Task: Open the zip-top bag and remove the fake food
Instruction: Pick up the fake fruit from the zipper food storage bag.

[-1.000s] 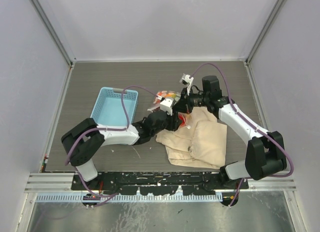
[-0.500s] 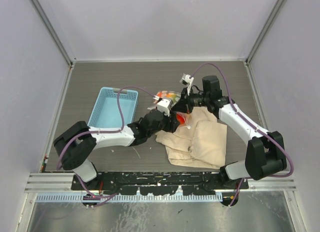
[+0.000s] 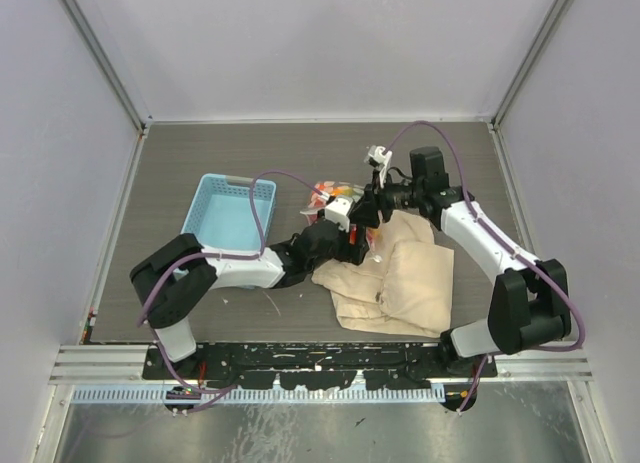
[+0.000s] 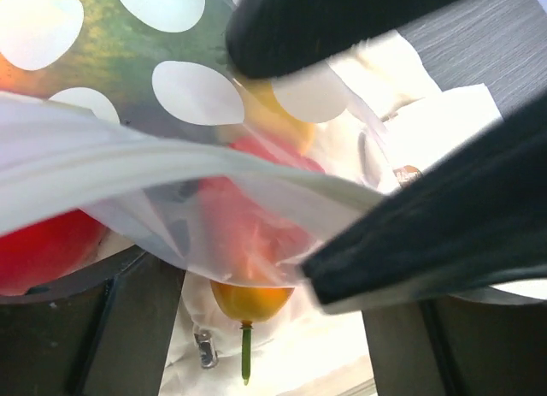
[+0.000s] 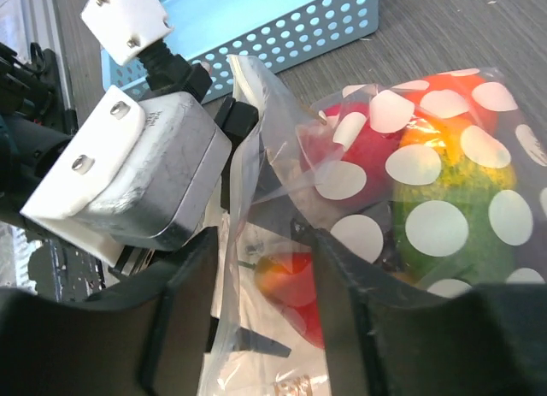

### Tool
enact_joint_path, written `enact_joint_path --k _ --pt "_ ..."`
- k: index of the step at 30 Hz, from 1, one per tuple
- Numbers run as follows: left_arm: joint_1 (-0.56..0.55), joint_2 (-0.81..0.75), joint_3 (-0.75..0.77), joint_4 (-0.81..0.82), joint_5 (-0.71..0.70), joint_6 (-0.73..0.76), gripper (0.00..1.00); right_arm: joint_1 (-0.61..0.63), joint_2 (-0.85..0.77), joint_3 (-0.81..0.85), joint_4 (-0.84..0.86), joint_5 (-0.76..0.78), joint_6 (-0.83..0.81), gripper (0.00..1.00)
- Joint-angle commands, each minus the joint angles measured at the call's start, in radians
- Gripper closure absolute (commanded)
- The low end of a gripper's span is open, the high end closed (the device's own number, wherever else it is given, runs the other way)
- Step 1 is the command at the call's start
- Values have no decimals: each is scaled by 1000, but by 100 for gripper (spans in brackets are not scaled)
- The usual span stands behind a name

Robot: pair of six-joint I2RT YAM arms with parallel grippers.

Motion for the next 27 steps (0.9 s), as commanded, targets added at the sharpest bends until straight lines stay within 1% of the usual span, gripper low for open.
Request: enact_joint_path --k 1,2,5,7,9,10,11,12,13,14,17,19,21,23,27 --pt "14 8 1 73 -50 2 25 -36 -43 100 -141 -123 -137 43" --pt "19 5 -7 81 -44 2 26 -57 -58 104 -162 -136 -163 41" --pt "33 -3 -30 112 -4 3 26 -114 -93 118 -217 -160 -235 41" --pt "48 -3 -47 143 30 2 26 -148 -103 117 -220 -154 -242 41" --pt "61 -3 -59 158 66 -2 26 -166 -98 109 -197 -97 -218 43" --pt "67 -2 -60 162 81 -4 26 -168 -88 104 -173 -42 -187 47" --pt "70 0 -61 163 95 -4 26 -170 -73 99 -152 20 -163 55" --pt "73 1 -62 164 107 -3 26 -170 -54 94 -134 75 -139 67" --pt "75 2 -61 164 115 -2 26 -168 -29 95 -127 127 -123 76" --pt "76 3 -62 164 123 -1 25 -163 3 101 -133 148 -118 79" --pt "79 8 -61 168 144 2 24 -112 94 138 -176 201 -119 84" --pt "79 13 -60 170 160 3 22 -60 117 128 -154 265 -117 85" --pt "82 16 -59 171 176 4 20 -22 136 116 -124 327 -104 89" --pt "82 20 -59 170 182 3 18 -8 163 125 -126 374 -94 93" --pt "88 29 -54 158 184 1 15 5 215 133 -131 435 -106 95"
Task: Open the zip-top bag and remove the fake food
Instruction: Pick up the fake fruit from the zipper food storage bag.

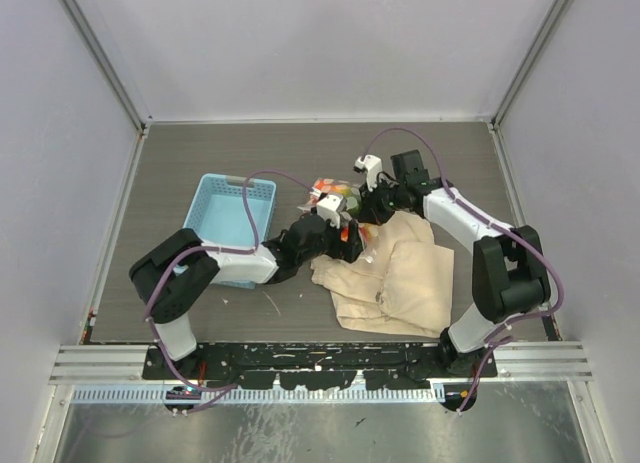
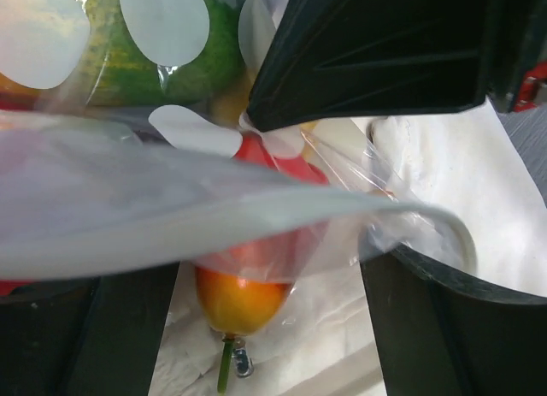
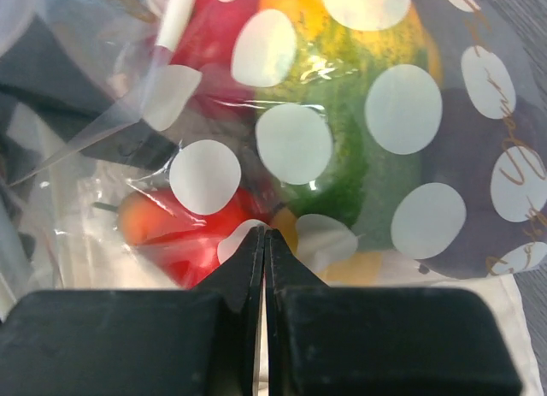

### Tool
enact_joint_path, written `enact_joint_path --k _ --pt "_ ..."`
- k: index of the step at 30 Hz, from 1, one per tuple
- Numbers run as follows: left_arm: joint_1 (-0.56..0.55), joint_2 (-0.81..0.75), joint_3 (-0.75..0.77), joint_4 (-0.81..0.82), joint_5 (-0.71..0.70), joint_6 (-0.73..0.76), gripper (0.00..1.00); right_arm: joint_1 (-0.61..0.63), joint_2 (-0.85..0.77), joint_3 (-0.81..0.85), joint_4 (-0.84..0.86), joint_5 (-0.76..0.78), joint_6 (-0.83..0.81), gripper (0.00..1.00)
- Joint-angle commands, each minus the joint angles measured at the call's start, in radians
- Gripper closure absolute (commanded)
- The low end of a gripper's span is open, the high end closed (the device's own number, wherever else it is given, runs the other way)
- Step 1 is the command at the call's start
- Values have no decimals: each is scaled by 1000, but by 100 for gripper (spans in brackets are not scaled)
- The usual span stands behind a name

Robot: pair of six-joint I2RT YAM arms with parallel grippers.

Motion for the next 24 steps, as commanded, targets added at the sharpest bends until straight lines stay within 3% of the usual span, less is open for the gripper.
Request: enact_joint_path --k 1,14,18,22,24 --pt "13 16 9 47 24 0 15 5 34 43 24 102 -3 96" --pt "21 49 57 -27 -9 -17 20 26 110 112 -142 -71 -135 99" --pt "25 48 65 -32 -11 -17 35 24 110 123 -157 -75 -143 99" --pt "28 21 61 -48 -10 -18 61 5 110 129 -160 -83 -133 99" --pt "27 -12 48 -64 -7 -17 67 -14 110 134 -161 -87 -124 99"
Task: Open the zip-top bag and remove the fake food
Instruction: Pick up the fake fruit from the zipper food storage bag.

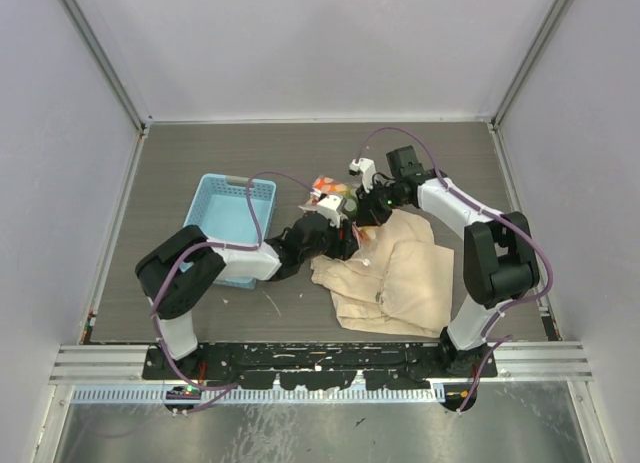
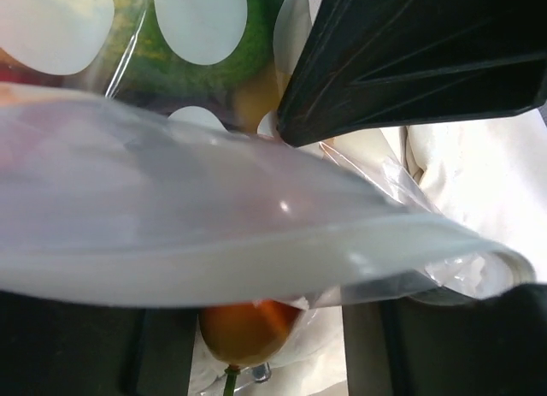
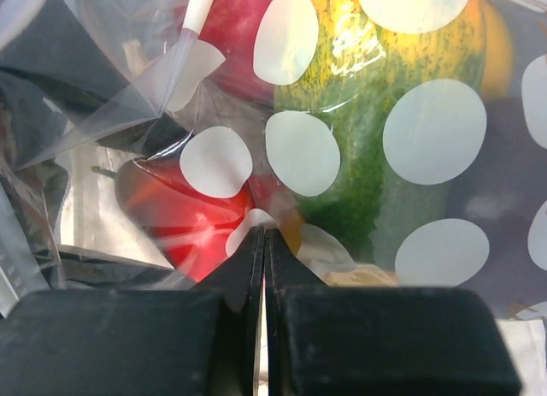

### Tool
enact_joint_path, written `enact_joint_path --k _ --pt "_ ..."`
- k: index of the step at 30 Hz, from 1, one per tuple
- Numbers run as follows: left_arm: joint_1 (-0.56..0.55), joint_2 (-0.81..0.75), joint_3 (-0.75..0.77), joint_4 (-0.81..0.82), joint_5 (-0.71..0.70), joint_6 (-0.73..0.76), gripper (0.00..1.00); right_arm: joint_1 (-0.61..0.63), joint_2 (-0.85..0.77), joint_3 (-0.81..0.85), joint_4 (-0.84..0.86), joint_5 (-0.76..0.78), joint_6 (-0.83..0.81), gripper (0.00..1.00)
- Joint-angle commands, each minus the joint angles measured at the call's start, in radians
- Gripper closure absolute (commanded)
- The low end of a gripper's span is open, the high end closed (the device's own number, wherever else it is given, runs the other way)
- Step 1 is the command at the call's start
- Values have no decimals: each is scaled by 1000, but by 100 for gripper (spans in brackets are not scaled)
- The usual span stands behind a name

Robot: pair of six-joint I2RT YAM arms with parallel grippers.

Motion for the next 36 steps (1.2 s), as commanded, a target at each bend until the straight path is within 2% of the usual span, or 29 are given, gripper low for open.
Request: enact_joint_path --k 1,4,9,25,31,36 --pt "9 -75 13 -21 -10 5 69 -31 -3 39 -36 -39 5 99" --pt "9 -130 -13 -51 5 -4 74 -41 -6 39 -35 -37 14 99" --pt "9 -227 -67 -95 25 -39 75 -43 -8 36 -27 -23 20 98" --pt "13 -584 -58 -666 -13 -99 79 -53 -69 28 -46 -100 -34 97" --pt "47 -687 -66 -780 -16 -102 79 -62 -90 25 -45 -104 -40 97" --pt "127 -766 -89 -805 -2 -97 85 -70 -101 22 -45 -111 -42 97"
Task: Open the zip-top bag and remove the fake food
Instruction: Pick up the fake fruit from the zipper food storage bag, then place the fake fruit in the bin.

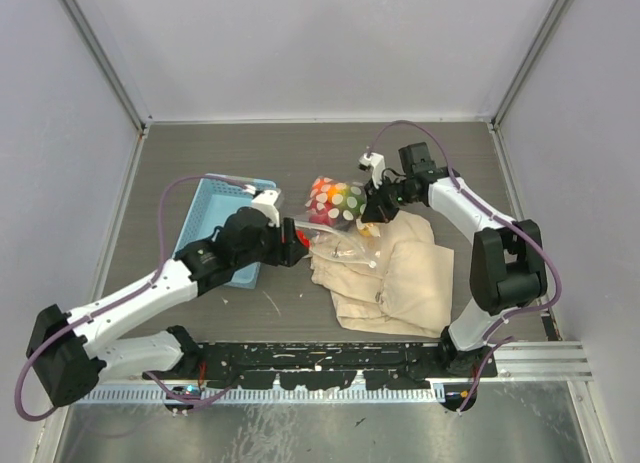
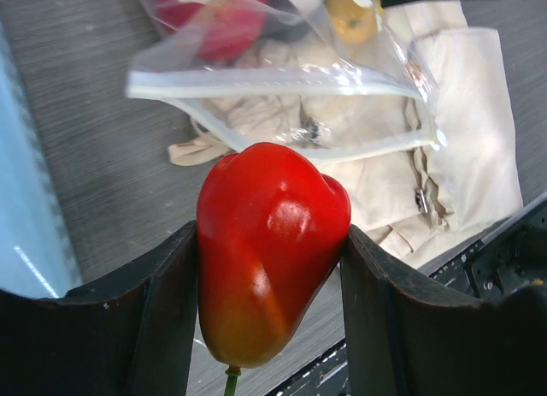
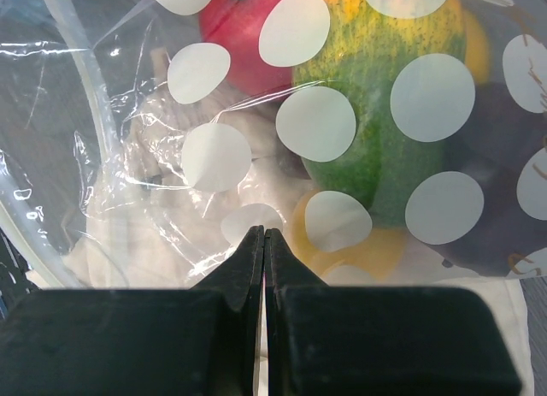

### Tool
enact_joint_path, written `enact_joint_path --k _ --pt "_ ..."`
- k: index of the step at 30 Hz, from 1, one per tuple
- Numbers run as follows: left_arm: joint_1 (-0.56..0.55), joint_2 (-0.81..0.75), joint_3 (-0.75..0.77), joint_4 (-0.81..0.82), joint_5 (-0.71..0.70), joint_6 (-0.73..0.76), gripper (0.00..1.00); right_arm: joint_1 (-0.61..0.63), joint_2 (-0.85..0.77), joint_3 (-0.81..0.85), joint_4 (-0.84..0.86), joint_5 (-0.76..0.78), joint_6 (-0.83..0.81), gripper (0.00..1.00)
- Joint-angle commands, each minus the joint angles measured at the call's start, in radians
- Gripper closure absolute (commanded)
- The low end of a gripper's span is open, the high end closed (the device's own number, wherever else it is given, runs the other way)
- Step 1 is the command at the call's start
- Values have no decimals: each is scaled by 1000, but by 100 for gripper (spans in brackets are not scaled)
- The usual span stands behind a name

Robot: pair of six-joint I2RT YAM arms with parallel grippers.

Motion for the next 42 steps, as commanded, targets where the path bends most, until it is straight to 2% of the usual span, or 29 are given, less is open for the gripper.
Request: enact_joint_path --k 1,6,11,16,20,22,24,28,31,32,36,39,42 --pt "82 -79 -10 -39 5 -5 86 -8 -52 21 2 -31 -16 97" --pt "212 -127 -27 -36 14 -1 88 -13 -57 20 2 -36 -17 97" --pt "339 -151 -65 2 -44 -59 87 -15 -61 20 2 -40 -18 97" --pt "442 -90 -61 19 -110 -141 87 -17 -62 18 1 -45 -18 97" --pt "461 -17 -34 -2 -251 -188 83 -17 -59 17 1 -48 -17 97" --pt "462 20 -14 -10 -302 -206 72 -17 -58 16 2 -48 -17 97" --pt "466 63 10 -17 -335 -220 56 -16 -58 16 2 -49 -17 97" --pt "485 167 88 -56 -336 -223 0 -16 -59 16 2 -51 -17 97" --pt "505 245 178 -119 -337 -235 2 -16 -61 15 1 -64 -20 93" --pt "508 267 209 -146 -335 -235 2 -17 -63 15 0 -73 -24 87" --pt "511 313 292 -229 -284 -193 2 -17 -87 7 -1 -119 -45 75" --pt "512 263 247 -187 -190 -150 2 -16 -128 -7 8 -176 -65 68" --pt "511 122 109 -18 -44 -122 2 -16 -188 -39 30 -246 -85 58"
